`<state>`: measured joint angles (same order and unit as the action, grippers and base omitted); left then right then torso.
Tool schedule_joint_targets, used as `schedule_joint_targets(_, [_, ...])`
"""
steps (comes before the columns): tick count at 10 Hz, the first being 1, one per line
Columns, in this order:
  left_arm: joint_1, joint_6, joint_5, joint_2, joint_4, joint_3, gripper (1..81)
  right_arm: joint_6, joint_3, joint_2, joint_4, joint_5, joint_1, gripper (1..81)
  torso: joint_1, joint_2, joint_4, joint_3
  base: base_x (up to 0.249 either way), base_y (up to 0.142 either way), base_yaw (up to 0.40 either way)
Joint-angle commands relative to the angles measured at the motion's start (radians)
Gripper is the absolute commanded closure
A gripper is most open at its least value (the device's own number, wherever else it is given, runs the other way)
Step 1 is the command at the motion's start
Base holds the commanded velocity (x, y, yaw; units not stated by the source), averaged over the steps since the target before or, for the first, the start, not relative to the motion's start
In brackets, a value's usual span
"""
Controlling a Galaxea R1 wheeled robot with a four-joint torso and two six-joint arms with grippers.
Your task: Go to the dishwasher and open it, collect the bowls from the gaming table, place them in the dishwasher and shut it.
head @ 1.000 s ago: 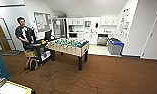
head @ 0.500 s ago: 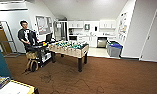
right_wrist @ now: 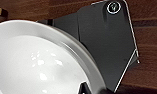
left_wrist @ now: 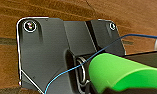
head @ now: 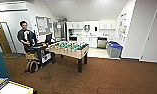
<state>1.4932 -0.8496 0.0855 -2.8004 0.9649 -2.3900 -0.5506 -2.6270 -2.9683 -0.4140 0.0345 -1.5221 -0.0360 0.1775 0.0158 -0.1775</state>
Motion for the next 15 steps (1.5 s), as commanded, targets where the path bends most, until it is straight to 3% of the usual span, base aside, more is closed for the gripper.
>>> schedule_joint_targets(1, [-0.08,0.0,-0.017,0.016,0.011,0.011,81.1,0.009,0.03,-0.02,-0.012,-0.01,0.067,81.1,0.0,0.0,0.0,0.0,0.116,0.0,0.0])
schedule_joint_targets(10, [-0.073,0.001,-0.015,0.018,0.011,0.011,81.1,0.009,0.03,-0.022,-0.02,-0.01,0.072,81.1,-0.002,-0.001,0.0,-0.001,0.122,0.0,0.0])
schedule_joint_targets(15, [-0.073,0.0,-0.015,0.016,0.011,0.009,81.1,0.009,0.03,-0.022,-0.019,-0.011,0.069,81.1,-0.002,-0.002,0.0,-0.001,0.086,-0.094,0.0])
